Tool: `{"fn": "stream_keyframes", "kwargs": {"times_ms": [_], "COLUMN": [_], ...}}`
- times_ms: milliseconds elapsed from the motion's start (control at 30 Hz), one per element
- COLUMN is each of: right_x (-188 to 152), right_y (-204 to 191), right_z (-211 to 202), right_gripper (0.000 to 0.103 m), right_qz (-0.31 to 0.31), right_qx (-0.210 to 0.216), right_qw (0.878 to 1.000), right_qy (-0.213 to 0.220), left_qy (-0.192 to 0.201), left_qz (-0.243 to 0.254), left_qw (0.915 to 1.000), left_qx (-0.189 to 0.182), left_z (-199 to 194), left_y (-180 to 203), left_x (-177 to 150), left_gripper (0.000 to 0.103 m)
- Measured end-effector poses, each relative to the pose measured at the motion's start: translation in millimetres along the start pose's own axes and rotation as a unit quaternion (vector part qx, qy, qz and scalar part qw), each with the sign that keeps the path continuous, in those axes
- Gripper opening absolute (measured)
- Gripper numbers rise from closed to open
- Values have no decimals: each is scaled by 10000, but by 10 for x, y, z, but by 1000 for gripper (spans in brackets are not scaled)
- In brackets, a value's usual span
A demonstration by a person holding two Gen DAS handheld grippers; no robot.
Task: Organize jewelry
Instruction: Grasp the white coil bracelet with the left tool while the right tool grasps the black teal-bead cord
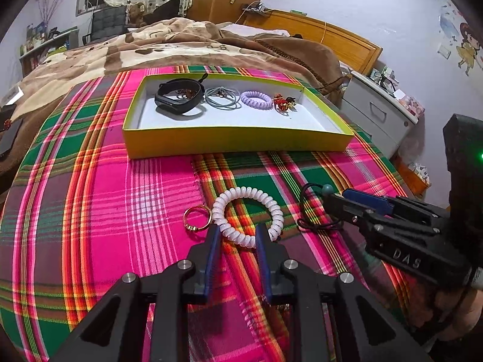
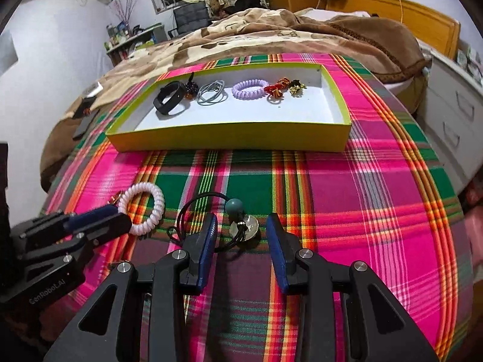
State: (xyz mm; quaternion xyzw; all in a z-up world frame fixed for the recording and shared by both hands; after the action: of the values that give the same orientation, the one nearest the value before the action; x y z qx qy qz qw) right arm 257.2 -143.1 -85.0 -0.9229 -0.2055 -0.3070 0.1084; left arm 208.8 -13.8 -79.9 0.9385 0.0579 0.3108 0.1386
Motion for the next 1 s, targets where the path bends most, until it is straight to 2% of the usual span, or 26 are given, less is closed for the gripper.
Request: {"fn": "stream_keyframes", "kwargs": {"times_ms": [33,233,400,567,733,967,1000], "right_x": [-4,-32,-64,-116,-180,-197,-200], "right_y": [-14,-30,-19,7,84,114,117], "right_z": [2,-19,-68,-113,-157,-182,-187], "right_gripper": [22,21,21,21,21,21,21], "right_qz": [-98,-226,-158,-76,60,117,125], "right_qx": [-115,-254,-180,-159,-128,-114,-111], "right_qw": [9999,9994,9997,9998,9999,9998,9998], "right_qy": [-20,-23,29,66,94,114,116], "left_qy": [3,30,19,-30,-238,-223,-292], "left_qz": [-3,47,176,274,231,506,535], "left_qw": [10000,9998,9998,9996,9990,9985,9981], "left_qx": [22,167,62,-14,-295,-6,31], "left_z": [9,61,90,82,106,165,192], "left_y": [5,42,101,106,91,222,237], "left_x": [8,69,100,111,148,169,160], "left_gripper": [23,23,5,1,1,8,13]}}
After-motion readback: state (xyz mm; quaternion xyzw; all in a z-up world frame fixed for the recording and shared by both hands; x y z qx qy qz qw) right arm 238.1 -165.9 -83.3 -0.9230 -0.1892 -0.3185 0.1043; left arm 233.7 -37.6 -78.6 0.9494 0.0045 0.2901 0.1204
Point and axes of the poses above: each gripper's, at about its wrist camera, not at the fingertips, and z roughly the way its jaws point, y to its right, x to its top, the point moved 5 cm from there along z, roughly the way its jaws point, and after that the axes turned 9 degrees about -z, right-handed, at the moved point
